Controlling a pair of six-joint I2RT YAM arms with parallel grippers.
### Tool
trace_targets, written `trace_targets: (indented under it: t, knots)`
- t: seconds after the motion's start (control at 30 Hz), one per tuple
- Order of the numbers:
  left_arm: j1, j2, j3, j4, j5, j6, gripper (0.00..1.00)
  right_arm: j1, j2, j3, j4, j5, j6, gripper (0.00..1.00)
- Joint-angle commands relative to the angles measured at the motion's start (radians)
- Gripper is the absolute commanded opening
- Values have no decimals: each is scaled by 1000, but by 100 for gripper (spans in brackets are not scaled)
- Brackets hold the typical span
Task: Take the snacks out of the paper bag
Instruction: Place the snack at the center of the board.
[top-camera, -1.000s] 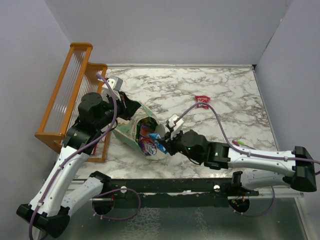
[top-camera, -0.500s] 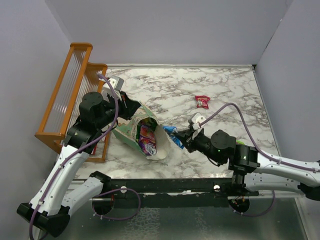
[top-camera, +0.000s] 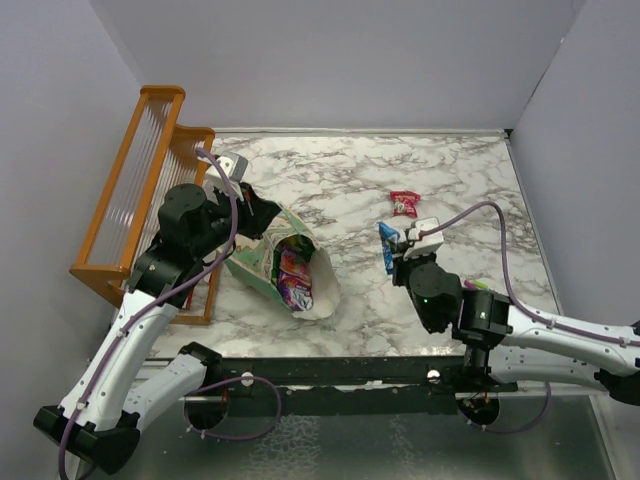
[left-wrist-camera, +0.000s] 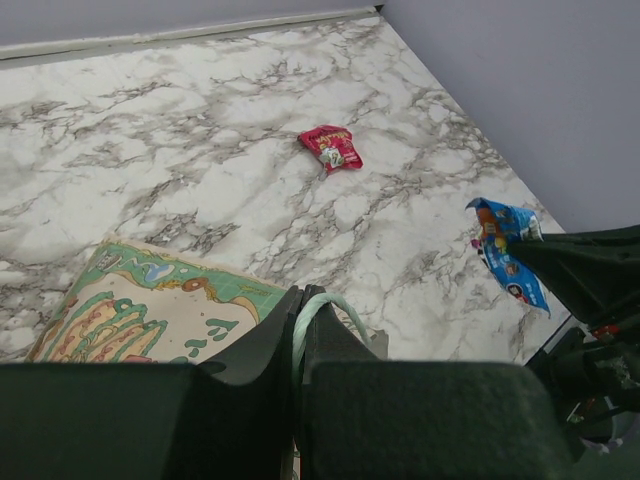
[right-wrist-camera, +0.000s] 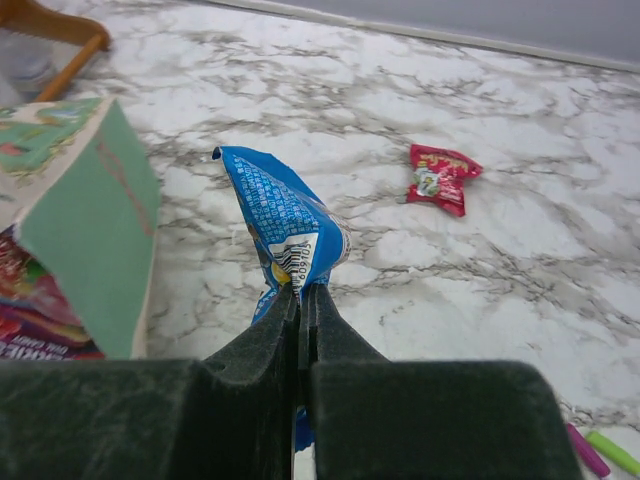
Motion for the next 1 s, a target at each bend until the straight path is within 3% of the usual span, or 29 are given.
trace_targets:
  t: [0.0,0.2,0.4,0.7,0.97]
  knots:
    - [1,-5,18,37,-19,6,0,-111,67,3,-12,43,54,1]
    - [1,-4,13,43,-8,-5,0,-484,218,-32,125,-368,60,1]
    - [1,-9,14,35,-3,-14,0,-770,493,95,170,-528,51,1]
    - [1,-14,-4,56,17,-23,0,-948,845,360,138,-632,-109,3]
    - [1,-10,10,45,16,-20,0,-1042,980,449,163,-689,-169,4]
